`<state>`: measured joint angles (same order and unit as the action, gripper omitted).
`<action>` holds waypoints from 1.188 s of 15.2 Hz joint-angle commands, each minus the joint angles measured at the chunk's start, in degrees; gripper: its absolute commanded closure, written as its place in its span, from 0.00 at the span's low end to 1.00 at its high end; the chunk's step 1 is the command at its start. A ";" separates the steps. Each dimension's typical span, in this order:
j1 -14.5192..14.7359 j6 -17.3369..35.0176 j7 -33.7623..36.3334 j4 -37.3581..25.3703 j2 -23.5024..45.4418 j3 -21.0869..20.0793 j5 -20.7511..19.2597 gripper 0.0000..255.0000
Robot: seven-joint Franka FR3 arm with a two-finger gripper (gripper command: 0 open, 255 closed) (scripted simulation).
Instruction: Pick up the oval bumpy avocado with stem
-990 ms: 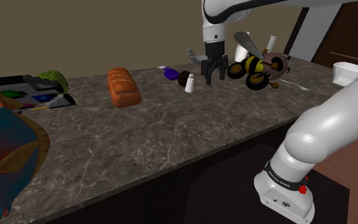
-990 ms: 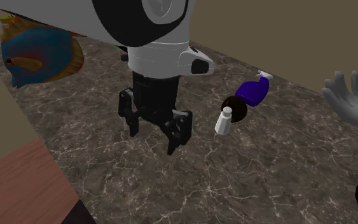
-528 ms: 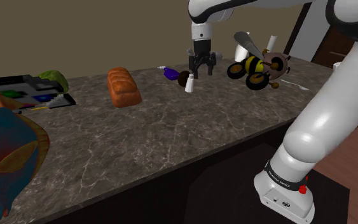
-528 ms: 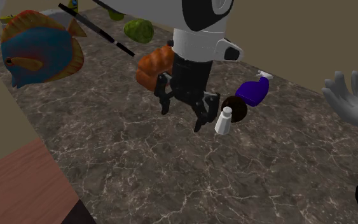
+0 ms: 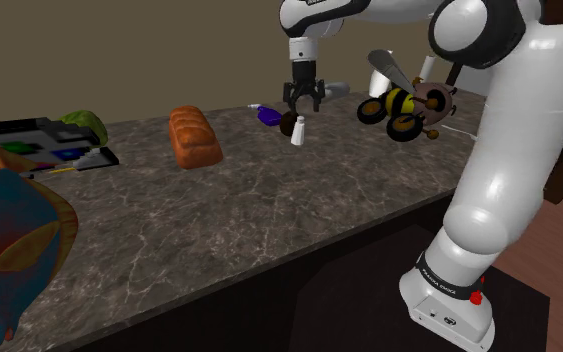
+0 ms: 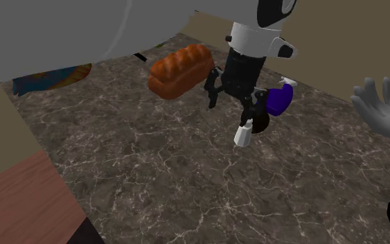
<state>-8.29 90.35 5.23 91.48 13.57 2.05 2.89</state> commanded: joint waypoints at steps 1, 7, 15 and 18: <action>-0.68 -1.41 0.47 -6.79 5.30 0.49 0.50 0.00; -3.32 -9.19 2.38 -32.53 23.00 1.50 2.40 0.00; -3.63 -5.10 2.39 -30.93 25.46 1.58 2.66 0.00; -3.58 -4.64 2.39 -30.40 25.40 1.57 2.66 1.00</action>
<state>-11.90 85.49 7.63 60.78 38.99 3.64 5.53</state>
